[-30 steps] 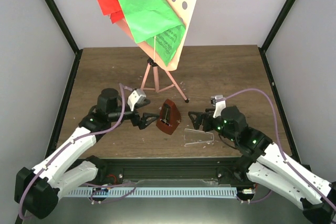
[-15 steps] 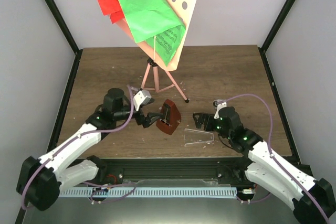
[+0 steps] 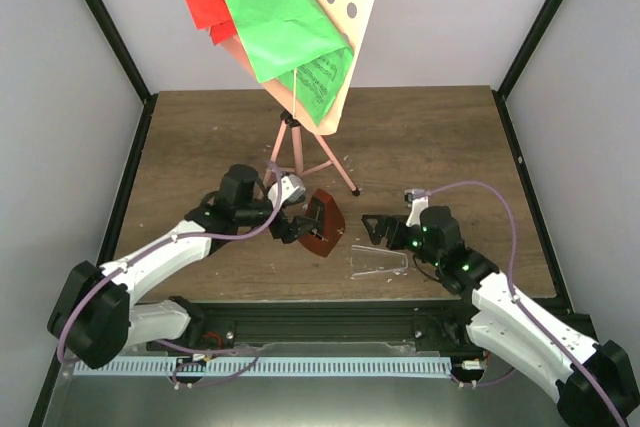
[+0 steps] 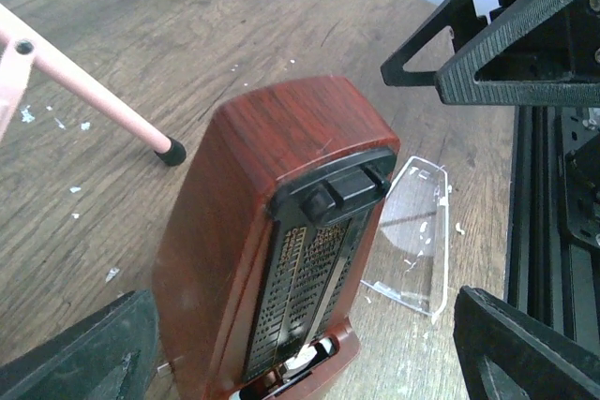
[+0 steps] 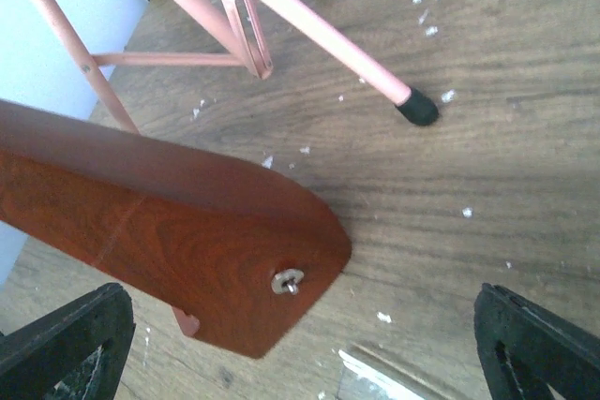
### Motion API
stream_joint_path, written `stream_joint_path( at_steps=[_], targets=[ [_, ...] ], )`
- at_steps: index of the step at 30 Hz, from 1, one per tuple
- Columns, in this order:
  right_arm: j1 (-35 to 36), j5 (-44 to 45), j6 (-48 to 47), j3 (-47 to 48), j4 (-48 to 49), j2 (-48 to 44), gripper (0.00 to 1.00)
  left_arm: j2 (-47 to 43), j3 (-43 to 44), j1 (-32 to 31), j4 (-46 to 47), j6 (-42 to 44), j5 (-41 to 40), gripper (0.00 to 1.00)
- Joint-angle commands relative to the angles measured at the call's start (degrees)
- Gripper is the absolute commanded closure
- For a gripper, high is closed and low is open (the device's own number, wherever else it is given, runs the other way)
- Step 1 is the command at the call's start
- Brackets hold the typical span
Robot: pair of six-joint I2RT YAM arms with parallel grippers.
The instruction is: Pack up the instrument practice props
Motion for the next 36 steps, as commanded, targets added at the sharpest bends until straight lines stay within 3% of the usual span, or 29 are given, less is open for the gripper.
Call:
stream_joint_path(
  at_steps=[1, 12, 36],
  targets=[
    [-0.5, -1.9, 1.8, -3.6, 3.4, -2.5, 0.0, 2.3, 2.1, -1.6, 2.6, 2.5, -0.5, 0.14],
    [-0.5, -0.7, 1.0, -2.1, 0.2, -3.6, 0.0, 4.0, 2.4, -2.9, 4.3, 3.4, -4.6, 0.24],
    [-0.5, -1.2, 3.2, -3.0, 6.3, 2.5, 0.0, 4.6, 3.5, -4.4, 3.3, 2.7, -10.3, 0.5]
  ],
)
